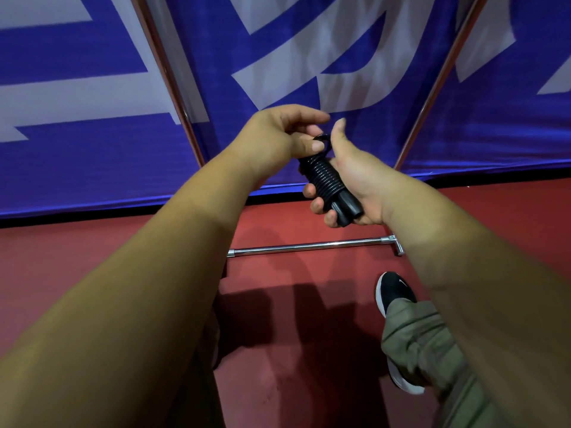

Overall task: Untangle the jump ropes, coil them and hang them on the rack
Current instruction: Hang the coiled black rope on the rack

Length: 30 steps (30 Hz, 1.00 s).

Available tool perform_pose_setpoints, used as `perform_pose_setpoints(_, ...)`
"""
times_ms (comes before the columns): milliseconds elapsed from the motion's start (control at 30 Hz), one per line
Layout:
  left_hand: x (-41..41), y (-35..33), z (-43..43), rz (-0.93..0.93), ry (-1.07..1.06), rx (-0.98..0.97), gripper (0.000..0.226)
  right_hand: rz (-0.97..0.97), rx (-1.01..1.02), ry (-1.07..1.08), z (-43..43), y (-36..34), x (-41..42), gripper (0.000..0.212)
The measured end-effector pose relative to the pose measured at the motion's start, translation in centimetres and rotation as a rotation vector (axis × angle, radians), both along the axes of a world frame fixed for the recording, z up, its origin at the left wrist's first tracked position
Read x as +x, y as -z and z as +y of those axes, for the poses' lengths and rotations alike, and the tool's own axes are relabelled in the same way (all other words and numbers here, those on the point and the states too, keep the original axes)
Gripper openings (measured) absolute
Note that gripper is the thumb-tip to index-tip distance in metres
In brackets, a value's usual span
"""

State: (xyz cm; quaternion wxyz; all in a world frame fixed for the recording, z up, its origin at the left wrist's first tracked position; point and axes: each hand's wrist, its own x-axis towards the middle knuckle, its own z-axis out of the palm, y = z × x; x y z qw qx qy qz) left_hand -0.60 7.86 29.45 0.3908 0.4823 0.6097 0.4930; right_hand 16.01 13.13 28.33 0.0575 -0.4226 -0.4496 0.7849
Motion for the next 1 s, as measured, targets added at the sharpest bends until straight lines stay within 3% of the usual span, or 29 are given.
perform_pose_setpoints(167,-0.3,-0.3,-0.3,-0.024,0.016,-0.057,0.053,-0.033,0.045,-0.001,0.0,0.1,0.2,0.083)
perform_pose_setpoints(367,-0.5,-0.7,-0.8,0.034,-0.069,-0.127,0.019,-0.060,0.137,0.028,-0.3,0.0,-0.1,0.074)
perform_pose_setpoints(467,-1.0,-0.7,-1.1,0.030,-0.060,-0.207,0.023,-0.070,0.188,0.054,-0.4,0.0,-0.3,0.072)
perform_pose_setpoints(833,0.1,0.0,-0.6,-0.289,-0.301,-0.393,0.016,-0.248,0.484,0.048,-0.7,0.5,-0.7,0.066)
perform_pose_setpoints(900,0.3,-0.1,-0.6,-0.310,-0.324,-0.457,0.002,-0.278,0.533,0.030,-0.8,0.6,-0.7,0.063)
perform_pose_setpoints(1000,0.5,0.0,-0.6,-0.284,-0.336,-0.471,0.005,-0.312,0.596,0.015,-0.7,0.9,-0.7,0.060)
